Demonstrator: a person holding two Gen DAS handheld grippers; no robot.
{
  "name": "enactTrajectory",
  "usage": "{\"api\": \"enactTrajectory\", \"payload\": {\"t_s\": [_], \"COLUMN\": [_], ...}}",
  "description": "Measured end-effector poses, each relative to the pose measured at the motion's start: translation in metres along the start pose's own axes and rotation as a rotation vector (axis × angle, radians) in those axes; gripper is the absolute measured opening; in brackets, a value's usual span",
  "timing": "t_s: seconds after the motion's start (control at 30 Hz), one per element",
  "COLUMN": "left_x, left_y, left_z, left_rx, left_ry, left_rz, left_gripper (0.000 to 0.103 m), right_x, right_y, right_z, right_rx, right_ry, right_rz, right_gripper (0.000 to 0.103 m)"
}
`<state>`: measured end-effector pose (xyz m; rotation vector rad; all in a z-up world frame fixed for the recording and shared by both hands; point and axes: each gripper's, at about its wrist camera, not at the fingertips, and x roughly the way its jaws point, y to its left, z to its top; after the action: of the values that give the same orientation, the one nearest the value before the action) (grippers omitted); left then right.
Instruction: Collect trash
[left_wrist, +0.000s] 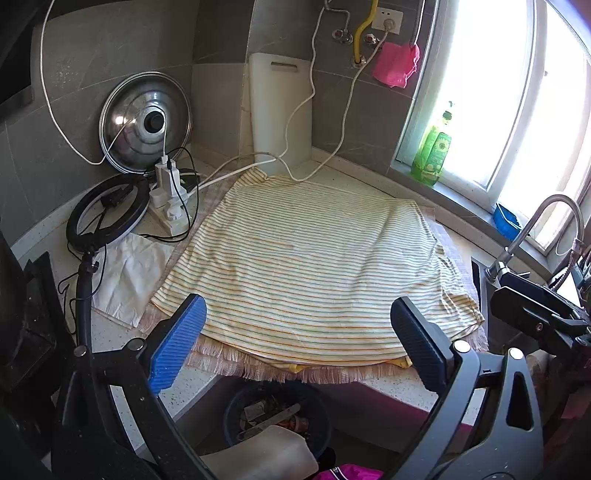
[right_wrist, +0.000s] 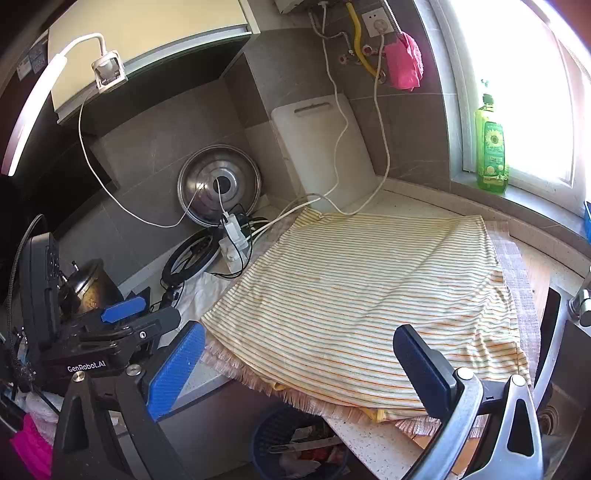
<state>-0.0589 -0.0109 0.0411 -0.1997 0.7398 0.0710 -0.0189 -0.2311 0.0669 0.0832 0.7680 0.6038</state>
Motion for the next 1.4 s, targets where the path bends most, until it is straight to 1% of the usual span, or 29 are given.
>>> {"api": "enactTrajectory", "payload": {"t_s": [0.77,1.0,1.4], "left_x": [-0.0006,-0.0031,-0.0034], "left_y": [-0.0042,-0.0075,-0.0079], "left_z": [-0.002,-0.0013,-0.0014], "left_rx": [0.008,0.014,0.015], "left_ry": [0.001,0.0,-0.001], "left_rz": [-0.002,-0.005,-0.002], "left_gripper": [0.102,0.102,0.102], "right_x": [-0.0011,-0.0012,-0.0021], "right_y": [-0.0049,-0.0091,-0.0097], "right_z": [-0.0004,-0.0014,-0.0019], "right_rx": [0.018,0.04,0.038], "right_ry": [0.005,0.009,0.008], "right_rz": [0.001,0.002,0.002], "right_gripper": [0.103,0.103,0.103]}}
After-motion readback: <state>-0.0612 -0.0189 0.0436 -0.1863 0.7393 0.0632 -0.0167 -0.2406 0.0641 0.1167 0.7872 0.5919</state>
